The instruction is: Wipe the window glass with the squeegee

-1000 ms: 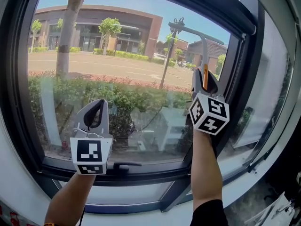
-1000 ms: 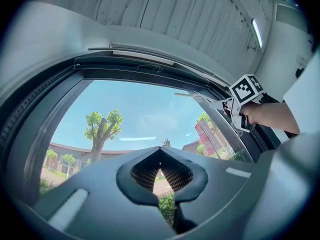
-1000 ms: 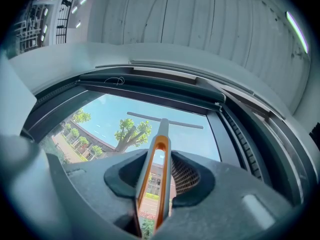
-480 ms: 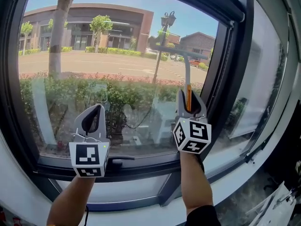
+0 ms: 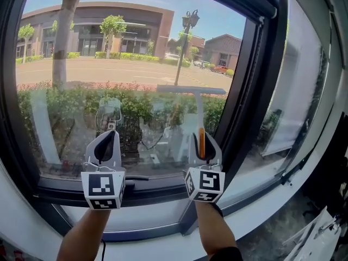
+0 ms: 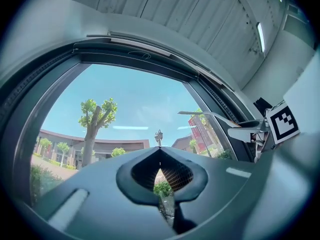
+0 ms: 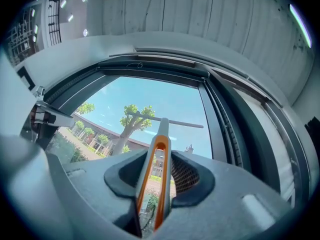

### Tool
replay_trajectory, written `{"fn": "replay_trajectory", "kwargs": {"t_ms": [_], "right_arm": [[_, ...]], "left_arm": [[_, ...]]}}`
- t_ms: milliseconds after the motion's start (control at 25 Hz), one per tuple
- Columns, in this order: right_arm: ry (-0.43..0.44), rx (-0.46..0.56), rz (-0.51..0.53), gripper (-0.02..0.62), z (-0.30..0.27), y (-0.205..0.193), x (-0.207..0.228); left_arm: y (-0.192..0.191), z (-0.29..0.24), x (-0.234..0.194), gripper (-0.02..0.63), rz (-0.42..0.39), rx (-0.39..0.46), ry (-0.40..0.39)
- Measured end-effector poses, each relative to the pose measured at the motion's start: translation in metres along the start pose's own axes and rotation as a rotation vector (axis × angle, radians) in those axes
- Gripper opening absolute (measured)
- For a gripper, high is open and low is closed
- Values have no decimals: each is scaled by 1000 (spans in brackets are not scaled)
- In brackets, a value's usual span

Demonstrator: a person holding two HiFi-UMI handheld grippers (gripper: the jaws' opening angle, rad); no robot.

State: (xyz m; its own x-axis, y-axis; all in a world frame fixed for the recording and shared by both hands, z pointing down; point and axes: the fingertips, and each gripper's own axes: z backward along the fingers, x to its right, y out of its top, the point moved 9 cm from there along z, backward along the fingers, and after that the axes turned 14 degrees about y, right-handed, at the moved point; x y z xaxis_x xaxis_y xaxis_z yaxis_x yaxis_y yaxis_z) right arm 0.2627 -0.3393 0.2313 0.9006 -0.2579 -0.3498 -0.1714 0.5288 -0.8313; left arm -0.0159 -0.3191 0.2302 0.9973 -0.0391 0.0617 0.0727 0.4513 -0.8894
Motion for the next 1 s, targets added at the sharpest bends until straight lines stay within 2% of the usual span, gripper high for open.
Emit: {"fn": "replay_trajectory", "kwargs": {"t_ms": [320,600,800,1000], "right_arm": [[0,-29,-4,118,22,-33,-14],[11,-47,-5,118,27,-35,-14],[9,1,-4,119,22,-13,-6],[3,103,22,118,-6,42,21]], "left_arm": [[-27,7,2,15,-33,-52,15],[-29,12,3,15,-42,-59,21],[-12,7,-3,15,-66,-23,32],[22,-9,-17,15,-99,35,49]]}}
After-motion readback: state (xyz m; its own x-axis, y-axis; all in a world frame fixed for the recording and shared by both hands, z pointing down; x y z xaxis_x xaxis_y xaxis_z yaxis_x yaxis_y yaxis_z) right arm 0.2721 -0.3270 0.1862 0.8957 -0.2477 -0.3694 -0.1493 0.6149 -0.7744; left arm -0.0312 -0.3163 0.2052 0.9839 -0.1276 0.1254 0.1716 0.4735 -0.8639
